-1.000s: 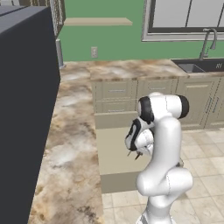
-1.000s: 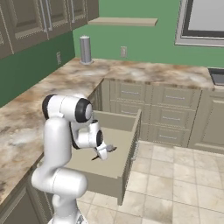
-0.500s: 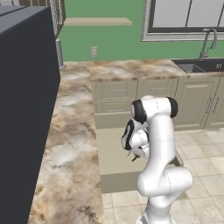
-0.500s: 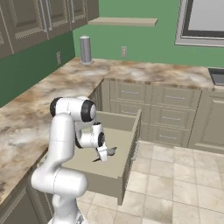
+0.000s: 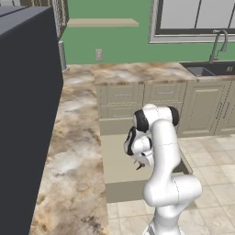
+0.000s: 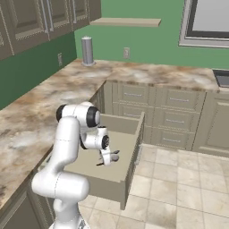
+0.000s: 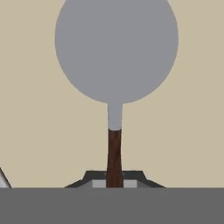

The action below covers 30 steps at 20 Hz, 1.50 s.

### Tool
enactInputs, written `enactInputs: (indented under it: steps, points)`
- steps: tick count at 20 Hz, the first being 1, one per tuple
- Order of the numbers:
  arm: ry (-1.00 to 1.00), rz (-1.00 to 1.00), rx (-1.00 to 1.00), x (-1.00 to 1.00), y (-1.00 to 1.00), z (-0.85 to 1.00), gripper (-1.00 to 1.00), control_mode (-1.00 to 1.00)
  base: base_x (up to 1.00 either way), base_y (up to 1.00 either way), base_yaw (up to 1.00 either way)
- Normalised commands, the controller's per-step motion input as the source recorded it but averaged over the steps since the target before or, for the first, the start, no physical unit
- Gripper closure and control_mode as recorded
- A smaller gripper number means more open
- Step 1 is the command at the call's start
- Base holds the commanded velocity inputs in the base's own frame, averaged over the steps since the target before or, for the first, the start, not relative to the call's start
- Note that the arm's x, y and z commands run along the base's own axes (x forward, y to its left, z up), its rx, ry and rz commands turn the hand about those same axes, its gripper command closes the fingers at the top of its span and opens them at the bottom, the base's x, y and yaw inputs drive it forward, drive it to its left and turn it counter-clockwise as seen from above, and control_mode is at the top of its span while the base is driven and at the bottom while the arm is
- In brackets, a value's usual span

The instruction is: Organize the utensils by type. Pick up the wooden spoons from the counter and place them in the open cabinet. Then pick up the metallic utensils from the counter and place them in the open drawer.

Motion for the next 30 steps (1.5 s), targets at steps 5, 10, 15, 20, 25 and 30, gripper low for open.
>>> enactInputs:
  steps: [5, 10, 15, 20, 25, 30]
  points:
    - [0.03, 0.00, 0.00, -0.02, -0.01, 0.25, -1.00, -1.00, 0.00, 0.00, 0.00]
    - [0.01, 0.01, 0.00, -0.02, -0.02, 0.59, -1.00, -1.00, 0.00, 0.00, 0.00]
    - [0.00, 0.31, 0.03, -0.13, -0.05, 0.87, -1.00, -1.00, 0.00, 0.00, 0.00]
    - [-0.03, 0.61, 0.02, -0.38, -0.11, 0.90, -1.00, -1.00, 0.00, 0.00, 0.00]
    - [-0.30, 0.65, 0.11, -0.51, -0.17, 0.90, -1.00, -1.00, 0.00, 0.00, 0.00]
    - [-0.42, 0.49, 0.22, -0.61, -0.20, 0.77, -1.00, -1.00, 0.00, 0.00, 0.00]
